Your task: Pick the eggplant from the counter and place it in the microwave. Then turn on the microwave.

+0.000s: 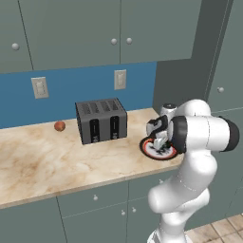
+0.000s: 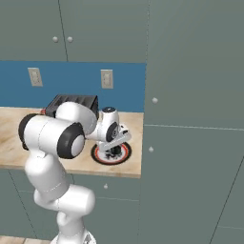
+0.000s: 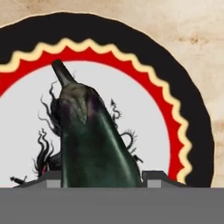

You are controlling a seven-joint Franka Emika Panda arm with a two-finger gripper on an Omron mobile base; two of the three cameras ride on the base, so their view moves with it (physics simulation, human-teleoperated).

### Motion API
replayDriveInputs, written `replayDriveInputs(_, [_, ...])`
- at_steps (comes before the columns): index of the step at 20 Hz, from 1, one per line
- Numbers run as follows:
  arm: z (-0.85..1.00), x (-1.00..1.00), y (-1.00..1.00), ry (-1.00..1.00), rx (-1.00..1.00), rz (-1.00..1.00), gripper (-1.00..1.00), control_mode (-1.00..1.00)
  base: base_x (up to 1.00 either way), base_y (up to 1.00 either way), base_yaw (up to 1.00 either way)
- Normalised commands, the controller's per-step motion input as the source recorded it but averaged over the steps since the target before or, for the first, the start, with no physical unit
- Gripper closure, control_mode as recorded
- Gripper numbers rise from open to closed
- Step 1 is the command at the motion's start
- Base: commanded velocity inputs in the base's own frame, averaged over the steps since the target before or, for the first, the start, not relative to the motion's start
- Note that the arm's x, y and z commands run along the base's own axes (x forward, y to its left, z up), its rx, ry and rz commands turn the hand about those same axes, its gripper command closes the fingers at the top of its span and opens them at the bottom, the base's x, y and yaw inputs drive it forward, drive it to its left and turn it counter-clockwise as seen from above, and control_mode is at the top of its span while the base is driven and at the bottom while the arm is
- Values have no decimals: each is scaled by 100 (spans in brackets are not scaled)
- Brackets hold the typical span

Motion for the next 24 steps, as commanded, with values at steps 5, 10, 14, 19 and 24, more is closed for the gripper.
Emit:
replayDriveInputs(5, [38,-30,2,-22,0,-11,100,-100,0,0,0])
replayDriveInputs(10, [47,-22,11,-24,0,-16,100,-100,0,0,0])
replayDriveInputs(14, [54,-19,12,-15,1,-18,100,-100,0,0,0])
replayDriveInputs(19, [58,-20,6,-8,6,-17,100,-100,0,0,0])
replayDriveInputs(24, [56,-34,0,-5,11,-15,100,-100,0,0,0])
